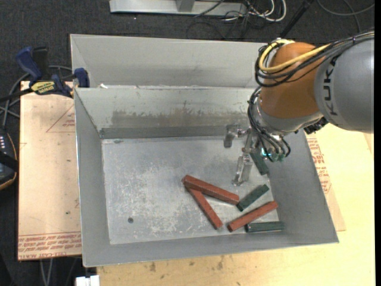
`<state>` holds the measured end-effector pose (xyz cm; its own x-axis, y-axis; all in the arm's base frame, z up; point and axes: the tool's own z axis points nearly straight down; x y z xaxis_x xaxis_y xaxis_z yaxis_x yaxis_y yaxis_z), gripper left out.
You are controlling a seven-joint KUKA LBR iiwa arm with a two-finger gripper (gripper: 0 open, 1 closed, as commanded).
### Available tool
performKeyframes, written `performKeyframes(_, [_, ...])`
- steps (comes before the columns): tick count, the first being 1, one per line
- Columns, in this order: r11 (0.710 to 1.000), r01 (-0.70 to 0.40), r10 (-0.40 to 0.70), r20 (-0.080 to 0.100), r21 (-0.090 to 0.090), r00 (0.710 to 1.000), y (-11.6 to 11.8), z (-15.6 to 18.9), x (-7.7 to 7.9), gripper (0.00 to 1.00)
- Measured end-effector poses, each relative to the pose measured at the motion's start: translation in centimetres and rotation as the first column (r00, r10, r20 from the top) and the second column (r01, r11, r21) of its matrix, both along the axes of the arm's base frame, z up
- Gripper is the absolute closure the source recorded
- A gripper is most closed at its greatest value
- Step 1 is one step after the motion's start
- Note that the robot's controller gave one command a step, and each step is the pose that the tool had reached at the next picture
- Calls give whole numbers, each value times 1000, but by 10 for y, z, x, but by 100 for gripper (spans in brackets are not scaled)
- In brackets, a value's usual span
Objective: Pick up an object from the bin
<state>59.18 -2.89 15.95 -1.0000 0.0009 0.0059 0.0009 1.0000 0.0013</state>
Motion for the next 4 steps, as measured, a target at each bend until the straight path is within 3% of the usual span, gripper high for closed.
performKeyframes(1, [999, -33, 33, -2, 2, 999, 32, -81, -29, 0])
performKeyframes(2, [1000, -31, 31, 7, 0, 999, 30, -77, -26, 100])
performKeyframes(3, [999, -49, 49, 7, -1, 999, 43, -89, -28, 100])
performKeyframes(4, [999, -48, 48, 7, 0, 999, 43, -89, -28, 0])
